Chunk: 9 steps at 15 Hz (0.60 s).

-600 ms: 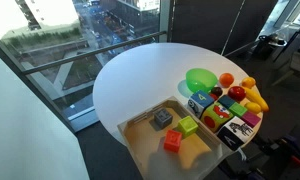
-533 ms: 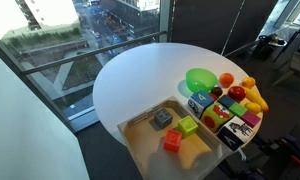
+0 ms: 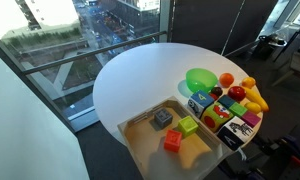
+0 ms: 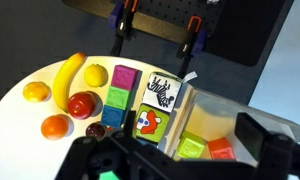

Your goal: Pick up the block with a zebra image and put it in the wooden tray

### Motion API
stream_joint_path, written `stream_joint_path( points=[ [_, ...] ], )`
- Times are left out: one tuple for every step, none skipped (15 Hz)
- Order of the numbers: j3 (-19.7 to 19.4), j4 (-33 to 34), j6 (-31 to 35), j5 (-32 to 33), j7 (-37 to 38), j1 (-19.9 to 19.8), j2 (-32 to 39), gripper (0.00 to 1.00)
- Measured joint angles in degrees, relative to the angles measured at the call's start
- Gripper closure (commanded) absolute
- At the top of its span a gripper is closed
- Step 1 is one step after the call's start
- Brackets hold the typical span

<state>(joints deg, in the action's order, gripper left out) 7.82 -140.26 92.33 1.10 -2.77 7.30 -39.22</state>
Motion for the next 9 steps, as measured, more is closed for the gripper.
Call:
stream_joint_path(
  points=[
    [-0.13,-0.11,0.16,0.06,0.07,-0.05,0.11,0.0],
    [-0.35,-0.28,0.49,0.24,0.18,-0.13,0.24,0.0],
    [-0.6,-0.51,0.89,0.51,0.3,-0.32,0.35,0.0],
    [-0.84,-0.86,1.43,0.76,0.44,-0.64,0.43,0.0],
    [-1.02,-1.27,2.23,0.99,0.59,-1.09,0.51,0.0],
    [-1.22,-1.74,3.02,1.25,0.72,-1.6,0.57,0.0],
    [-1.46,-2.29,3.77,1.54,0.97,-2.1,0.61,0.0],
    [-1.69,-2.87,4.66,1.85,1.3,-2.63,0.65,0.0],
    [-1.97,-3.52,5.69,2.1,1.62,-3.26,0.71,0.0]
  ],
)
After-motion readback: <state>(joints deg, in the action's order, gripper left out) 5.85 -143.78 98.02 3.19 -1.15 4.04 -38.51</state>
